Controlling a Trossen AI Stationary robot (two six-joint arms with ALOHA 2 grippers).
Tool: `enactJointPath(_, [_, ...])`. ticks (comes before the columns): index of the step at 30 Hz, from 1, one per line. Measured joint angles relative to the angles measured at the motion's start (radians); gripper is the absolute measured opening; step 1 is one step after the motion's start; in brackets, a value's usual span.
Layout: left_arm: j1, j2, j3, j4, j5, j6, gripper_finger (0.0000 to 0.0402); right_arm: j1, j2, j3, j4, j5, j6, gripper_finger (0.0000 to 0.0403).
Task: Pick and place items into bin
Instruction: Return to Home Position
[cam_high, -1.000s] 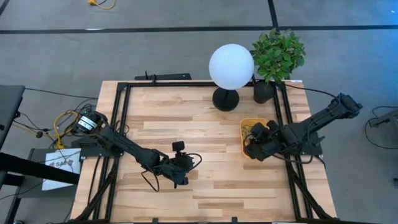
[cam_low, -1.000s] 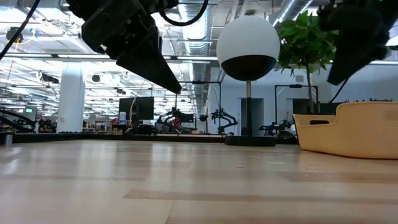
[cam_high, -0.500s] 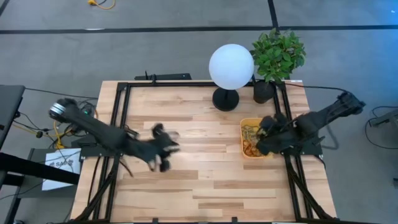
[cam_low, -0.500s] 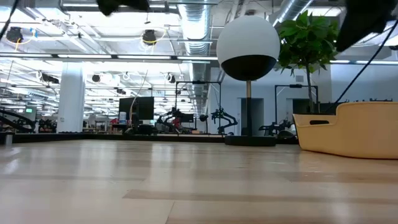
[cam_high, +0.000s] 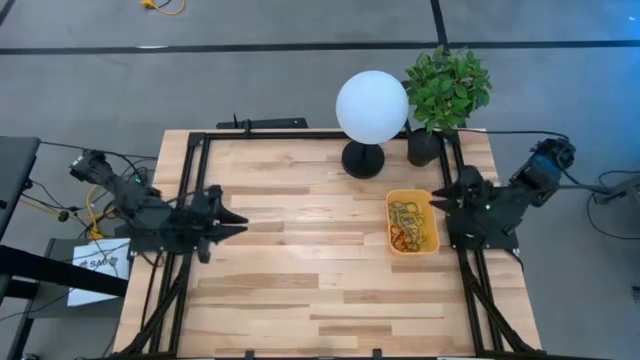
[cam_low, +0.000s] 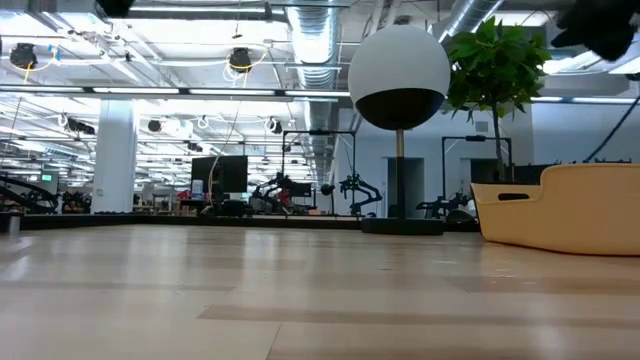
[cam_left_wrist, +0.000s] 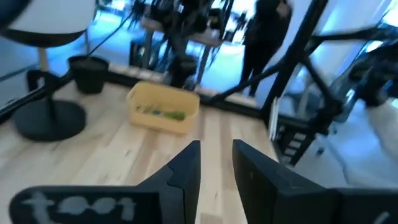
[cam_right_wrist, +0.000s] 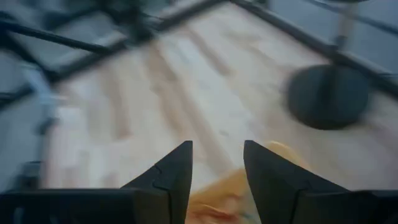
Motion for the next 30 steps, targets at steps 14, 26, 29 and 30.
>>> enactJointPath(14, [0.074,-0.135,-0.548,0.871,0.183,0.143,0.0082,0.180,-0.415,-0.430,0.667,-0.026,-0.577,0.0140])
enactJointPath(26, [0.095,-0.470,-0.536,0.597,0.157,0.201,0.0082,0.203,-0.523,-0.551,0.872,0.002,-0.705,0.0141])
enactJointPath(29, [0.095,-0.487,-0.591,0.671,0.155,0.209,0.0082,0.202,-0.529,-0.653,1.020,-0.057,-0.770,0.0141])
enactJointPath(30, [0.095,-0.486,-0.612,0.710,0.155,0.214,0.0082,0.201,-0.529,-0.680,1.061,-0.068,-0.789,0.0140])
